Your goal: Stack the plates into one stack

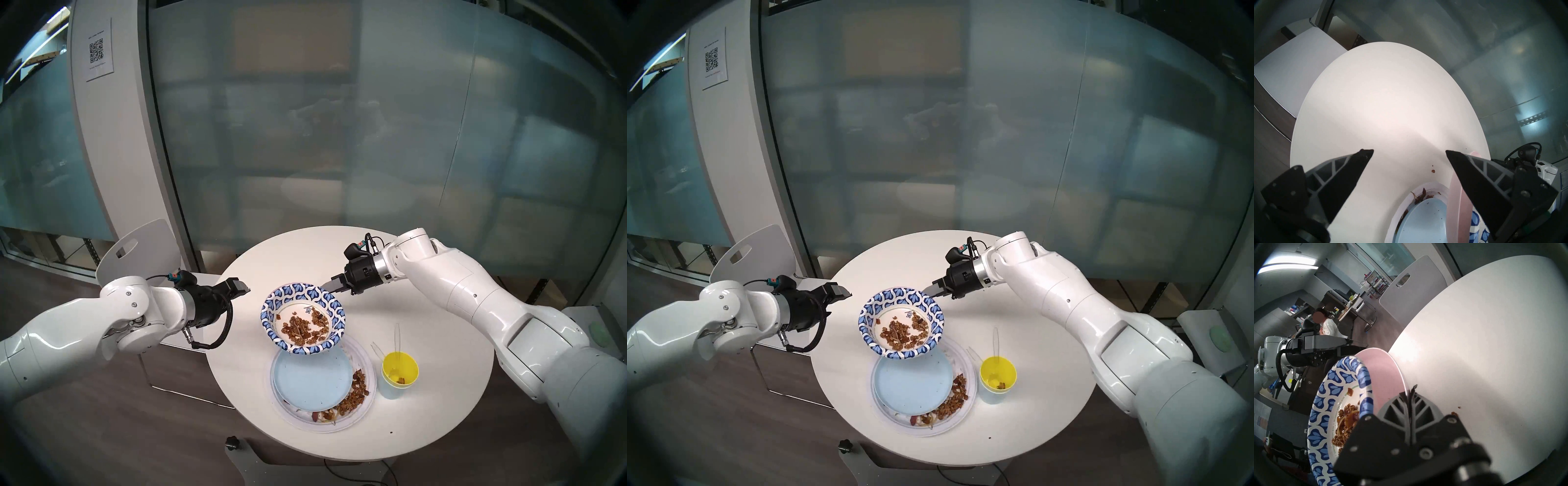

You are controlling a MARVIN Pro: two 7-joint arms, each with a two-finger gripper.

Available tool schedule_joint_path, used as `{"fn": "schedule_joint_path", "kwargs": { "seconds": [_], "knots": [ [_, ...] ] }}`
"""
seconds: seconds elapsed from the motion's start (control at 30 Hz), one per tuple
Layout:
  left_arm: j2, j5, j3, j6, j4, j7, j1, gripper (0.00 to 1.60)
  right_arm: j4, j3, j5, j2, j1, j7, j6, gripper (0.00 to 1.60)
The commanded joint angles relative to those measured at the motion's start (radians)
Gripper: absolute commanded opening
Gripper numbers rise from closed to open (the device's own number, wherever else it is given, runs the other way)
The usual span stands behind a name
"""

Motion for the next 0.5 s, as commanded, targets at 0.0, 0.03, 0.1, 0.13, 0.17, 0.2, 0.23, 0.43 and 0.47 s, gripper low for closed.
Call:
{"fn": "schedule_joint_path", "kwargs": {
  "seconds": [0.0,0.03,0.1,0.13,0.17,0.2,0.23,0.43,0.47],
  "knots": [
    [0.003,-0.008,-0.009,-0.006,0.011,-0.019,-0.001,1.6,0.035,-0.013,0.002,-0.069,0.058,0.051,-0.015,0.0],
    [0.003,-0.012,-0.008,-0.006,0.019,-0.024,-0.001,1.6,0.049,-0.021,0.001,-0.084,0.064,0.052,-0.017,0.0],
    [0.004,-0.013,-0.008,-0.005,0.024,-0.026,-0.001,1.6,0.057,-0.026,0.001,-0.091,0.067,0.053,-0.018,0.0],
    [0.005,-0.015,-0.008,-0.005,0.027,-0.028,-0.001,1.6,0.065,-0.03,0.001,-0.097,0.069,0.055,-0.02,0.0],
    [0.006,-0.017,-0.008,-0.005,0.029,-0.031,-0.001,1.6,0.073,-0.033,0.001,-0.103,0.072,0.057,-0.023,0.0],
    [0.007,-0.017,-0.007,-0.004,0.034,-0.033,-0.001,1.6,0.08,-0.035,0.001,-0.108,0.075,0.058,-0.025,0.0],
    [0.008,-0.018,-0.006,-0.003,0.037,-0.035,-0.001,1.6,0.089,-0.041,-0.001,-0.112,0.08,0.062,-0.027,0.0],
    [0.011,-0.022,-0.003,0.004,0.049,-0.052,-0.003,1.6,0.176,-0.083,-0.019,-0.141,0.101,0.094,-0.055,0.0],
    [0.012,-0.022,-0.003,0.006,0.051,-0.054,-0.004,1.6,0.188,-0.091,-0.021,-0.144,0.103,0.104,-0.059,0.0]
  ]
}}
